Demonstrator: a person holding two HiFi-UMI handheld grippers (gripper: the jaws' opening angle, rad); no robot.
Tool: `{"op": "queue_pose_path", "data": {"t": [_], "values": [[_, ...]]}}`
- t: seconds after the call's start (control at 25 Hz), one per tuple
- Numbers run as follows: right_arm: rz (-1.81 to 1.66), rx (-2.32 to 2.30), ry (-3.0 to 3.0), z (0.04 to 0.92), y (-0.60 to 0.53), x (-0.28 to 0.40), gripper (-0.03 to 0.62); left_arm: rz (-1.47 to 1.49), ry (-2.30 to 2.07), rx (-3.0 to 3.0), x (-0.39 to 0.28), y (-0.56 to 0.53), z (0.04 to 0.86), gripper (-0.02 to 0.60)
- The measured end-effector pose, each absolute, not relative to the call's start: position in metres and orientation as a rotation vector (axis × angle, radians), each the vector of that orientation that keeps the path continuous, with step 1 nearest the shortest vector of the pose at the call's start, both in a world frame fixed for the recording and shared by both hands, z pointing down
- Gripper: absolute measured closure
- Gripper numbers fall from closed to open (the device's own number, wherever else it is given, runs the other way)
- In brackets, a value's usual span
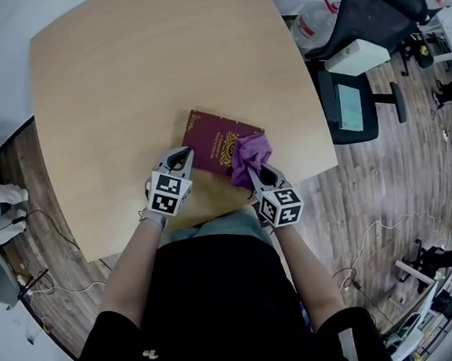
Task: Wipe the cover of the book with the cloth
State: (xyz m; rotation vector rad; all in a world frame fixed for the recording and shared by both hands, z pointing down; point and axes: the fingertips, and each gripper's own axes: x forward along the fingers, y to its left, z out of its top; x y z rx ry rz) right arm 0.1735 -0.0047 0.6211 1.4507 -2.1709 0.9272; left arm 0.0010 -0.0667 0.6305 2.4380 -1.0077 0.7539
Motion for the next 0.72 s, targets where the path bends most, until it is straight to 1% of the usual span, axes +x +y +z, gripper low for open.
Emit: {"op": "queue_pose_path", "data": {"t": [0.72], "values": [[1.055, 1.261, -2.219, 0.621, 0.023, 0.16, 0.52, 0.733, -0.998, 2.445, 0.002, -0.068, 0.629, 0.563]]}}
